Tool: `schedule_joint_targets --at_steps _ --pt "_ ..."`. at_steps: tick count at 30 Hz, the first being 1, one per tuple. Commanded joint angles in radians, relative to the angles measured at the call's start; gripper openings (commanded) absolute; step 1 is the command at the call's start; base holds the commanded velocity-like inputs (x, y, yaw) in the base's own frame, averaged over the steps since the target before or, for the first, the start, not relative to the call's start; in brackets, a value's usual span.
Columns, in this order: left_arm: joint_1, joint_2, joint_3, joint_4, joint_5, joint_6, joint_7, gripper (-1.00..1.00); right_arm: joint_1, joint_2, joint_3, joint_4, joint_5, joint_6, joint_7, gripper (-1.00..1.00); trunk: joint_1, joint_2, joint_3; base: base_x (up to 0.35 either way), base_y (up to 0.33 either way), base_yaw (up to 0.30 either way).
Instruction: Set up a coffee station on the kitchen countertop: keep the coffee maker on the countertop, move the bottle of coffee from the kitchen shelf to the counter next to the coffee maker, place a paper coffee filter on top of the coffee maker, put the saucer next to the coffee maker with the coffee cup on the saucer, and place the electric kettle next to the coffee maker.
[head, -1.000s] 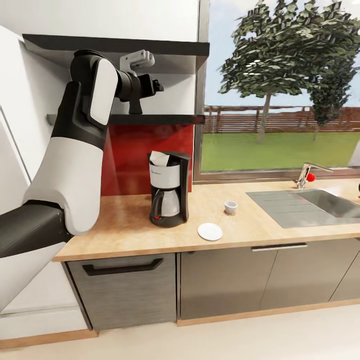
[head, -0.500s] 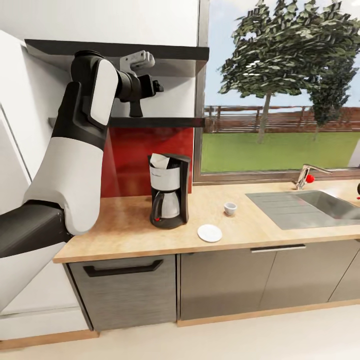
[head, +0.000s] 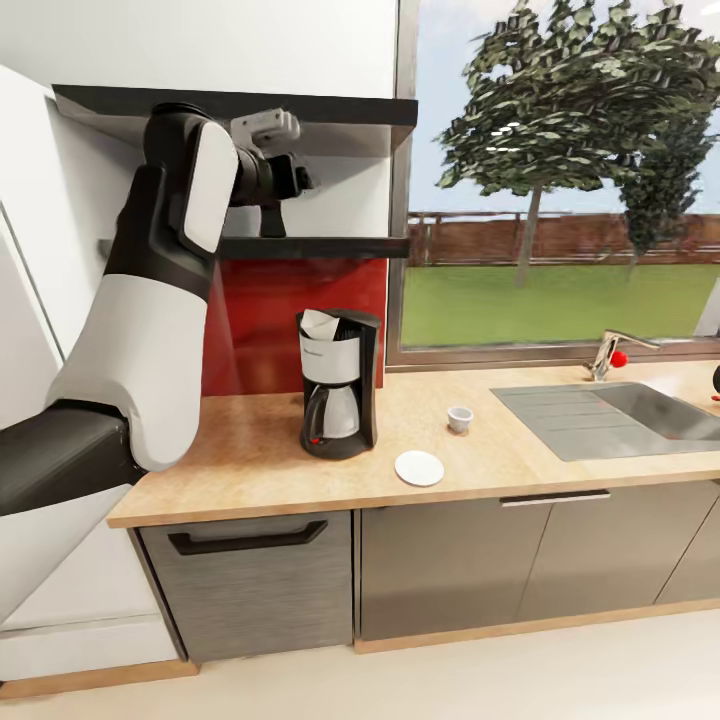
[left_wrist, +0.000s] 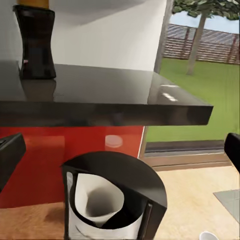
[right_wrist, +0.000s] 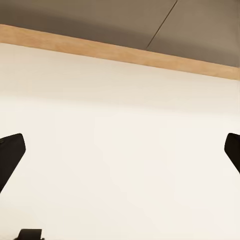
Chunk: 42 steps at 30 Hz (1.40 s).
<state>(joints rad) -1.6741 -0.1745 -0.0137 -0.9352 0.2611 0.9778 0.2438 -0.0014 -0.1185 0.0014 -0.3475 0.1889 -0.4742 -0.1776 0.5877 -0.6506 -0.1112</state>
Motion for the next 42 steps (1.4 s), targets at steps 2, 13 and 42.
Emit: schedule_joint_targets --at_steps 2,13,42 --pt "-0.001 0.0 -0.004 0.006 -0.004 0.002 0.062 1.0 0.0 0.0 0.0 -0.001 0.011 0.0 -0.008 1.0 0.0 -0.001 -0.002 0.0 0.0 0.0" --pt "-0.102 0.0 -0.018 0.236 -0.037 -0.049 0.196 1.0 0.0 -0.001 0.0 0.001 0.011 0.003 -0.008 1.0 0.0 -0.001 -0.002 0.0 0.0 0.0" --pt "-0.118 0.0 -0.022 0.243 -0.037 -0.059 0.198 1.0 0.0 0.0 0.001 0.138 0.239 -0.183 -0.014 1.0 0.0 -0.001 -0.002 0.083 0.0 0.0"
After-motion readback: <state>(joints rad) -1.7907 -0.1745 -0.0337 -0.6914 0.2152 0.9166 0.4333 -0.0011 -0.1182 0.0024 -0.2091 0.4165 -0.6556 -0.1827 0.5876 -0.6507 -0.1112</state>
